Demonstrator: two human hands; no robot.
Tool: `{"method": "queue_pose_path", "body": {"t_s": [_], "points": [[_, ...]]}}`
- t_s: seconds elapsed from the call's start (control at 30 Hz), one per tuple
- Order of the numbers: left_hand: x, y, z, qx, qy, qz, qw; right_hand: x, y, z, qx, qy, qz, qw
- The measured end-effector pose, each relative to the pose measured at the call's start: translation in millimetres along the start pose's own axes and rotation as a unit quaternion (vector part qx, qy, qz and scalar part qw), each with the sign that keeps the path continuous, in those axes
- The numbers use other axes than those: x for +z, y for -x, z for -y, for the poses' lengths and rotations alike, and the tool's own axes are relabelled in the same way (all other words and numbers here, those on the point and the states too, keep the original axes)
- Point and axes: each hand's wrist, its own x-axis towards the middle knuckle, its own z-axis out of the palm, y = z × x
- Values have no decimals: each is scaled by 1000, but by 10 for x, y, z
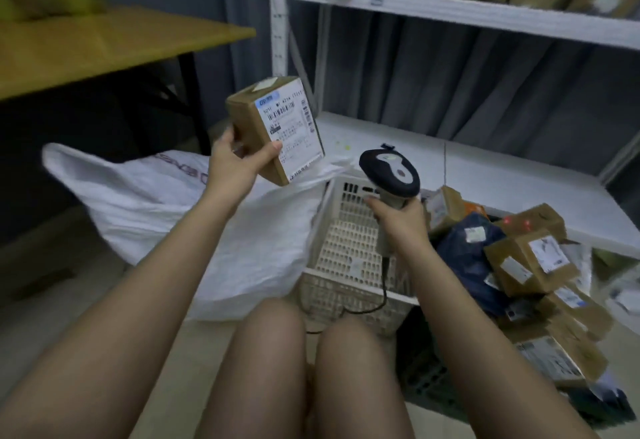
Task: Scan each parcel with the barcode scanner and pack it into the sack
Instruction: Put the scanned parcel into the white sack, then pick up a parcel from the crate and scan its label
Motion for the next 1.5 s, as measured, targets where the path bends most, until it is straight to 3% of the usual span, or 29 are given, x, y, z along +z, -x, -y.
{"method": "queue_pose_path", "body": {"t_s": [0.17,0.23,0.3,0.4,0.47,0.57,0.73,0.87,1.03,1.2,1.33,1.5], "points": [[-1095,-425,158,-29,-141,-89,986,841,-126,200,-19,32,51,998],[-1322,-477,320,-72,-229,-85,967,1126,-197,201,-34,56,51,997],[-1436,-453,448,-141,-312,5,939,1369,-301,161,-48,94,35,994],[-1475,-379,621,-239,-436,181,849,1600,-405,33,-50,211,26,976],[-1506,-371,735,-260,-458,220,821,1694,-420,-80,-48,249,31,967],[-1550,-450,862,-263,-463,240,812,1795,-435,-247,-29,235,28,971],[-1477,-557,940,-262,-461,262,806,1935,-430,-377,-10,194,20,981],[-1320,-619,980,-165,-507,255,807,1859,-448,-396,-33,174,34,984],[-968,-566,860,-98,-371,182,905,1426,-523,-335,-21,116,27,993],[-343,-286,667,-29,-254,160,953,734,-490,-257,13,27,29,999],[376,34,566,-15,-176,207,962,-23,-298,-360,33,21,-23,999],[1520,436,626,-70,-144,336,928,-1127,17,-809,112,-20,-148,982]]}}
